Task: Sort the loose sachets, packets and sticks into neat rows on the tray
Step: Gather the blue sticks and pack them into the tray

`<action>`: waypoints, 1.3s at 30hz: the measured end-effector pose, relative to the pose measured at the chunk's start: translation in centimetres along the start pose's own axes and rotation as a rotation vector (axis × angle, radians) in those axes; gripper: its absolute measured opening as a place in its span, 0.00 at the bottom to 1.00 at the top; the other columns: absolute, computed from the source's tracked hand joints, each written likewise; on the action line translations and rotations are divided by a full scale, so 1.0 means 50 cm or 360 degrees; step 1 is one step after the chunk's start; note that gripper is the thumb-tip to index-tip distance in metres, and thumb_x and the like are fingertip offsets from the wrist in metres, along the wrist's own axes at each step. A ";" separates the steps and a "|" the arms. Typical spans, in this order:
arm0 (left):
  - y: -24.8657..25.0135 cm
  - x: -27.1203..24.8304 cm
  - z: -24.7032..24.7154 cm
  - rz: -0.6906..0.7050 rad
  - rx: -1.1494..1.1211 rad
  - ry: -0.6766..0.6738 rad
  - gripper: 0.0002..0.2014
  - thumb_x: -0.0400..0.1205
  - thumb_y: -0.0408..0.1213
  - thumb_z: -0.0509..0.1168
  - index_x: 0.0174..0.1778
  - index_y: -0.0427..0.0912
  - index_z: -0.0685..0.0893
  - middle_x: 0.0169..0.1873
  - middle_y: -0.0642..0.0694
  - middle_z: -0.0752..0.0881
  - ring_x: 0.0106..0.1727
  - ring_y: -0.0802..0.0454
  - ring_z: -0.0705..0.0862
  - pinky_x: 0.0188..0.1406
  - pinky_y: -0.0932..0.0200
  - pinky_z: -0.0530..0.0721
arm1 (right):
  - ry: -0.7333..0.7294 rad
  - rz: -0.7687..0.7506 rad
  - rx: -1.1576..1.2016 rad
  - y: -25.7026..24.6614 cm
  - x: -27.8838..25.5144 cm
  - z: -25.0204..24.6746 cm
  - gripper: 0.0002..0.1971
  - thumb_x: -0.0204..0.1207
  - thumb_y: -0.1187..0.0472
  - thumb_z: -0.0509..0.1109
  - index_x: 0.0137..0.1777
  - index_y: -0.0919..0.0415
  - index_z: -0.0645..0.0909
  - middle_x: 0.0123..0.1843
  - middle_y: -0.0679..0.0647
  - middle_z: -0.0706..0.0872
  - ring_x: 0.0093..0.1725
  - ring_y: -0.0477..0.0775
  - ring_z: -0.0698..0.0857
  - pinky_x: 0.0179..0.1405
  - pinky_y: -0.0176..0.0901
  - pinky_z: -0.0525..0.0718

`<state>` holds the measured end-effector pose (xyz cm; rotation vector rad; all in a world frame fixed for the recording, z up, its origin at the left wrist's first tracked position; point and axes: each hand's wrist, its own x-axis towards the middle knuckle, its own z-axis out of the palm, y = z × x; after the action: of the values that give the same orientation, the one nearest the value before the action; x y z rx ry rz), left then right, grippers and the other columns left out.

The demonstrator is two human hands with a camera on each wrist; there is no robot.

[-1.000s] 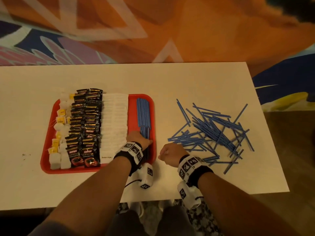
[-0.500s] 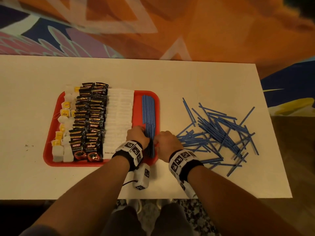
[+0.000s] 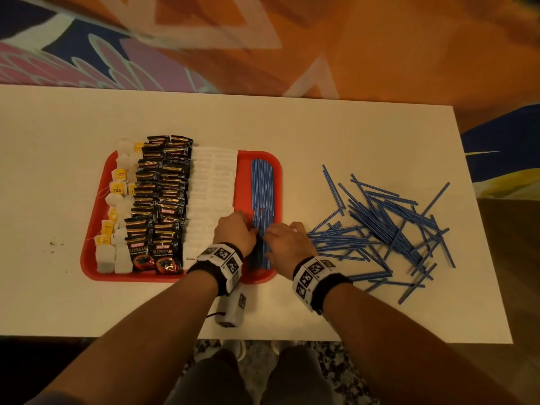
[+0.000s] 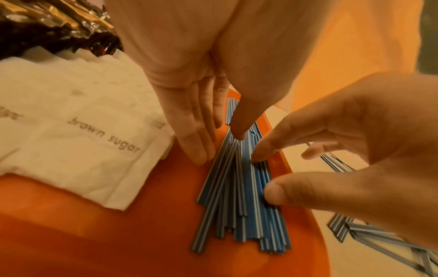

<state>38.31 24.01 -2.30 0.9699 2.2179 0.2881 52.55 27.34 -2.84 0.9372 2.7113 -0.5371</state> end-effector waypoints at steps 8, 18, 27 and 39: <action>-0.025 -0.005 -0.005 0.0415 0.0216 -0.0116 0.16 0.80 0.33 0.70 0.64 0.39 0.81 0.57 0.37 0.86 0.56 0.37 0.84 0.55 0.50 0.83 | -0.0017 -0.0064 -0.0051 -0.002 0.004 -0.008 0.16 0.80 0.53 0.68 0.65 0.58 0.80 0.64 0.50 0.78 0.68 0.52 0.73 0.73 0.56 0.61; -0.044 -0.001 0.004 0.0819 0.0521 -0.0160 0.08 0.79 0.29 0.65 0.53 0.36 0.83 0.51 0.38 0.83 0.51 0.38 0.82 0.47 0.49 0.77 | -0.0009 -0.0091 -0.0049 0.000 0.006 -0.007 0.17 0.80 0.52 0.68 0.65 0.57 0.80 0.64 0.49 0.79 0.71 0.51 0.70 0.73 0.55 0.59; -0.030 -0.004 0.007 0.0861 0.0520 -0.0133 0.12 0.81 0.33 0.66 0.60 0.37 0.84 0.56 0.39 0.81 0.55 0.37 0.81 0.50 0.45 0.83 | 0.0088 0.0004 0.0240 0.018 -0.011 -0.008 0.22 0.80 0.52 0.69 0.71 0.59 0.77 0.73 0.53 0.77 0.76 0.54 0.71 0.76 0.51 0.62; 0.298 -0.016 0.145 0.1530 0.1160 -0.0454 0.33 0.80 0.47 0.70 0.81 0.45 0.68 0.77 0.41 0.69 0.76 0.38 0.68 0.72 0.43 0.72 | 0.0195 0.0870 0.0513 0.242 -0.222 -0.022 0.18 0.82 0.57 0.65 0.72 0.54 0.76 0.74 0.51 0.74 0.76 0.57 0.68 0.77 0.53 0.66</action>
<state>51.94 33.35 -0.61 2.2748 1.4364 -0.2662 68.64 30.50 -1.50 1.7653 2.3394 -0.8244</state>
